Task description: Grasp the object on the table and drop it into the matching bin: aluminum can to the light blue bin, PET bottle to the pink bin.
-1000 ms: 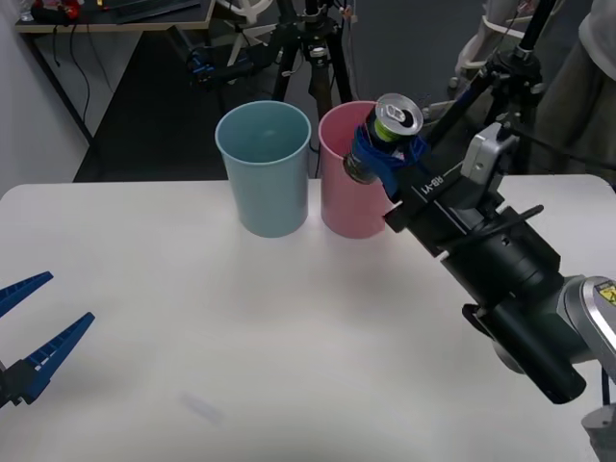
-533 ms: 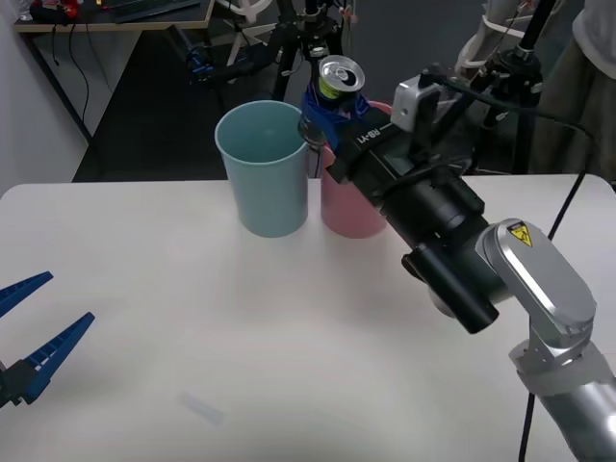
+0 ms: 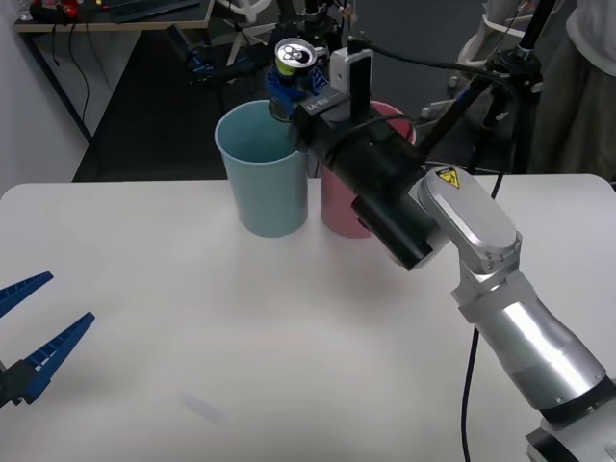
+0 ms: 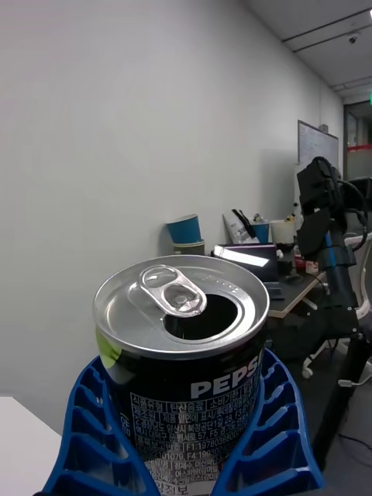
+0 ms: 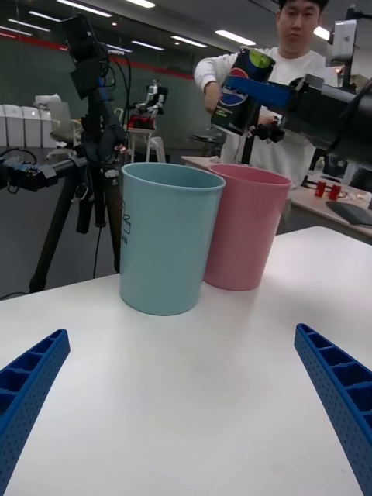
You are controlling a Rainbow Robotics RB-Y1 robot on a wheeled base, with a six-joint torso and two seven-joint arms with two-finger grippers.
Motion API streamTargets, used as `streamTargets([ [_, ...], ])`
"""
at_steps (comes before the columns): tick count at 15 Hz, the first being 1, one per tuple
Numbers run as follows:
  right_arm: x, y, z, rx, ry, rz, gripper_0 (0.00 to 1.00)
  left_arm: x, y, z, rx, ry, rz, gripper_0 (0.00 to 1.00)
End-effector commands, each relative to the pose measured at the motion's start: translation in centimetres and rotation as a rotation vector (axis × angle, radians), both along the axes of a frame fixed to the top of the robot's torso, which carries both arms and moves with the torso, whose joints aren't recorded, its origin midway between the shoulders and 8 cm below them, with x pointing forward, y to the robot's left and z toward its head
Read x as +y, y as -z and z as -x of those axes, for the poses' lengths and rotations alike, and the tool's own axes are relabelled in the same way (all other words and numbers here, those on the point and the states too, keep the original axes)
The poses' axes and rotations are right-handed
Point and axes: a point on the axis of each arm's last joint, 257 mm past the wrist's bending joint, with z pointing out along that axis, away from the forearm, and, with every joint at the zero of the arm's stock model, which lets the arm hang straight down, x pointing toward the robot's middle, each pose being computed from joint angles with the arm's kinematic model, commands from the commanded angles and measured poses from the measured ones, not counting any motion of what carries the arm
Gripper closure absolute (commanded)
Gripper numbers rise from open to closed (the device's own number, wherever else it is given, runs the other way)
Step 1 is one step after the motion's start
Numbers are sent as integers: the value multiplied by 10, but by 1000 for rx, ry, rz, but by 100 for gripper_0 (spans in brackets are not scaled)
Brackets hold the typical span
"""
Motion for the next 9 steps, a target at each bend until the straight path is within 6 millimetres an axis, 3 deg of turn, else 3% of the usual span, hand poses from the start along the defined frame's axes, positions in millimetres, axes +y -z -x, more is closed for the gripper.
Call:
streamTargets([
  [1,10,0,-24,20,23,26,100,0,0,0,0,0,0,0],
  [6,22,8,-58,65,64,75,100,0,0,0,0,0,0,0],
  [9,35,18,-65,92,69,97,100,0,0,0,0,0,0,0],
])
